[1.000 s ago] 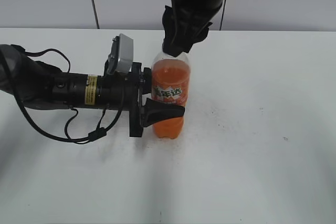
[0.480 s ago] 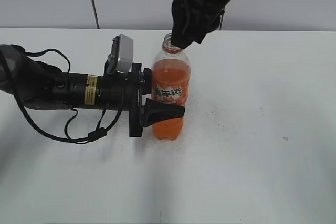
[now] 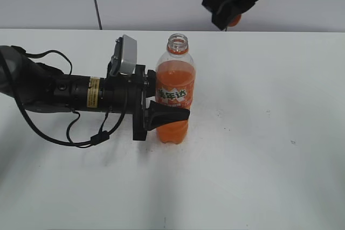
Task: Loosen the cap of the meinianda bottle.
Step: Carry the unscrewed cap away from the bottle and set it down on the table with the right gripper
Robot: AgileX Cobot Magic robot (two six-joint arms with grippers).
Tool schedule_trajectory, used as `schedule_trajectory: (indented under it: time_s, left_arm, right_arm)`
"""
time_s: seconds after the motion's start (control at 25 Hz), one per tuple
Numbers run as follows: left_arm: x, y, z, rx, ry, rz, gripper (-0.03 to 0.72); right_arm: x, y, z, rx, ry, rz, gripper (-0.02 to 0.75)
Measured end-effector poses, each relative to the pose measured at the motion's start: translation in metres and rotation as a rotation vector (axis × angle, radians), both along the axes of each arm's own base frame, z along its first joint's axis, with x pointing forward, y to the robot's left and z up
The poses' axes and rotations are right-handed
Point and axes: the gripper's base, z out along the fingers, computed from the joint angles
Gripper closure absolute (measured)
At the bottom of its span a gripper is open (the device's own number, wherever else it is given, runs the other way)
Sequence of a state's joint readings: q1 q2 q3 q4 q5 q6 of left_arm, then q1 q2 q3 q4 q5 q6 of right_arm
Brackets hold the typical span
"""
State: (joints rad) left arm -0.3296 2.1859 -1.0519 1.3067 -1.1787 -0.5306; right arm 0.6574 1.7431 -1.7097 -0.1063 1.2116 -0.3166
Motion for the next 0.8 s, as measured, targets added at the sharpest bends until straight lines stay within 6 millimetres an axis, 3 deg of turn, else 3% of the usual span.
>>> schedule_trajectory:
  time_s: [0.2,0.4,0.56,0.8]
  left_arm:
    - [0.000,0.000,0.000,0.000,0.000,0.000,0.266]
    - [0.000,0.000,0.000,-0.001,0.000,0.001,0.266]
    - [0.000,0.000,0.000,-0.001,0.000,0.001,0.266]
    - [0.000,0.000,0.000,-0.002,0.001,0.003,0.266]
  right_arm:
    - [0.030,-0.054,-0.011,0.071,0.078,-0.291,0.465]
    - [0.047,-0.122,-0.053,0.079,0.207,-0.561,0.465]
    - [0.044,-0.171,-0.099,0.082,0.277,-0.717,0.465]
    - [0.026,-0.222,-0.151,0.135,0.327,-0.904,0.465]
